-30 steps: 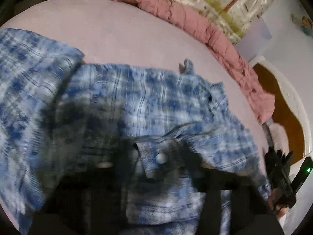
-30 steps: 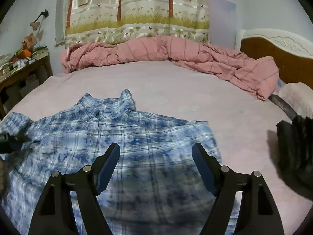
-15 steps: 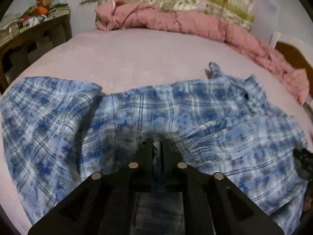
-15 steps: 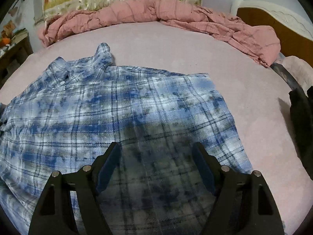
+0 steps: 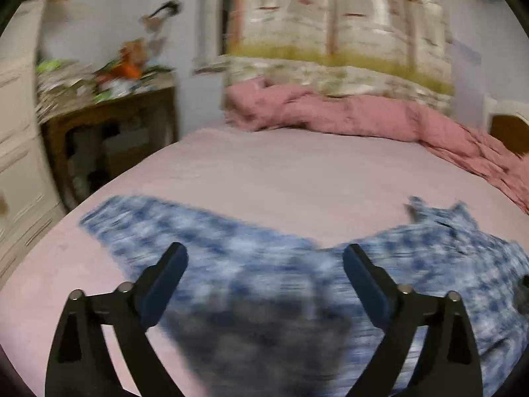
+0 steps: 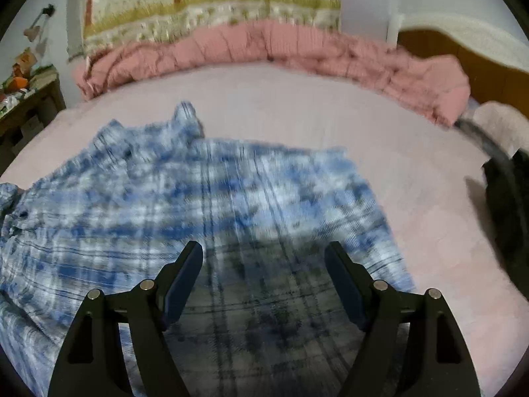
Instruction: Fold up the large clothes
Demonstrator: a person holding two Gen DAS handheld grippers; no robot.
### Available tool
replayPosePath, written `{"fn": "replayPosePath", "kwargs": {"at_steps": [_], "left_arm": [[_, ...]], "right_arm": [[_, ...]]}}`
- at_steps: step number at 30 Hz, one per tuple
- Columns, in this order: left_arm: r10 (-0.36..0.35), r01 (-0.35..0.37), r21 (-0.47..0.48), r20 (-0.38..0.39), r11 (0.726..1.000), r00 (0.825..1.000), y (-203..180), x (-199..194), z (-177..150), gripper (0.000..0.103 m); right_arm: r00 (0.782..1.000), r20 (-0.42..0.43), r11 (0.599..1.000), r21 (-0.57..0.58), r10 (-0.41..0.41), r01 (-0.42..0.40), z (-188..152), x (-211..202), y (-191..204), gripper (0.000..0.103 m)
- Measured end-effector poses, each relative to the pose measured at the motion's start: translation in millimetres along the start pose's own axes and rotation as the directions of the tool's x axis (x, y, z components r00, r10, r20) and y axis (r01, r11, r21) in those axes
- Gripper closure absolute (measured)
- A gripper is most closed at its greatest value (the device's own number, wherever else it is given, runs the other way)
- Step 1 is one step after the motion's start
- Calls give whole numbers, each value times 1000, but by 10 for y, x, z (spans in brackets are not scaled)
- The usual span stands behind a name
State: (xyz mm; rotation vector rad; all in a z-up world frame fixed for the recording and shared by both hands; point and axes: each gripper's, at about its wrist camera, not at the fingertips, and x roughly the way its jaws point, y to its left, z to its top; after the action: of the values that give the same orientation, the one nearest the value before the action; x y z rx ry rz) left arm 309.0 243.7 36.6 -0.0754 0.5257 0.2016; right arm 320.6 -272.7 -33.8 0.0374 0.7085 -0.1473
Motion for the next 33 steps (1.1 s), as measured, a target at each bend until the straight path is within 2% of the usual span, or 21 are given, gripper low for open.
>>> {"fn": "replayPosePath", "kwargs": {"at_steps": [2, 5, 7, 8, 9, 10, 11, 14, 15, 17, 19, 20, 21, 22, 23, 26, 27, 28, 30, 32, 33], "left_arm": [[41, -44, -81, -37, 996, 998, 364, 129, -43, 3], [62, -83, -207, -105, 975, 993, 878, 378, -162, 3], [101, -123, -286, -90, 950, 991, 1179, 470, -267, 4], [95, -117, -339, -80, 933, 992, 1290, 509, -325, 6], [50, -77, -407, -76, 910, 996, 1401, 553, -371, 8], [-5, -27, -492, -63, 870, 998, 1567, 600, -406, 9], [-13, -14, -533, -48, 846, 999, 1671, 623, -431, 9], [-8, -48, -587, -94, 808, 996, 1850, 855, -457, 12], [-10, -58, -583, -112, 810, 994, 1865, 927, -444, 12], [16, -92, -534, -146, 841, 989, 1812, 1039, -372, 12], [18, -100, -487, -171, 868, 985, 1734, 1123, -328, 19], [12, -95, -471, -176, 877, 984, 1720, 1151, -324, 44], [2, -82, -463, -170, 883, 985, 1700, 1147, -323, 81], [-3, -71, -454, -160, 888, 987, 1673, 1137, -316, 94], [13, -74, -439, -140, 896, 990, 1634, 1088, -302, 100], [83, -61, -343, 48, 937, 995, 1418, 697, -185, 100], [94, -49, -293, 140, 955, 986, 1282, 500, -140, 100], [92, -40, -255, 196, 966, 976, 1158, 353, -104, 100], [24, 30, -202, 262, 979, 965, 868, 87, 3, 100], [-53, 101, -159, 283, 982, 958, 516, -139, 142, 100], [-71, 109, -121, 280, 987, 957, 312, -241, 208, 100]], "right_arm": [[992, 129, 1000, -25, 3, 0, -7, -273, 47, 25], [966, 238, 993, -93, 96, -76, -47, -517, 153, 23], [964, 247, 990, -125, 97, -67, -61, -540, 218, 22], [966, 243, 989, -135, 86, -54, -67, -531, 242, 21], [968, 238, 989, -139, 83, -50, -70, -521, 254, 21], [970, 229, 989, -142, 81, -49, -72, -503, 270, 20], [972, 218, 989, -141, 83, -53, -67, -480, 267, 19], [980, 183, 991, -125, 79, -57, -42, -395, 250, 17], [983, 168, 992, -119, 71, -52, -33, -362, 233, 16], [988, 139, 993, -112, 63, -47, -30, -291, 208, 16], [991, 123, 993, -111, 57, -43, -37, -257, 224, 15], [991, 119, 993, -112, 54, -41, -37, -245, 227, 15], [992, 118, 993, -114, 53, -40, -39, -240, 233, 15], [991, 119, 992, -116, 52, -38, -37, -241, 238, 15], [991, 122, 992, -121, 51, -36, -41, -242, 245, 15], [991, 123, 991, -133, 43, -26, -51, -236, 276, 15], [992, 120, 990, -138, 40, -23, -53, -224, 286, 15], [993, 115, 990, -140, 37, -20, -52, -212, 298, 15], [993, 112, 991, -135, 38, -23, -52, -205, 286, 15], [993, 112, 993, -115, 48, -35, -46, -207, 241, 15], [993, 109, 994, -104, 52, -41, -43, -201, 218, 15]]}}
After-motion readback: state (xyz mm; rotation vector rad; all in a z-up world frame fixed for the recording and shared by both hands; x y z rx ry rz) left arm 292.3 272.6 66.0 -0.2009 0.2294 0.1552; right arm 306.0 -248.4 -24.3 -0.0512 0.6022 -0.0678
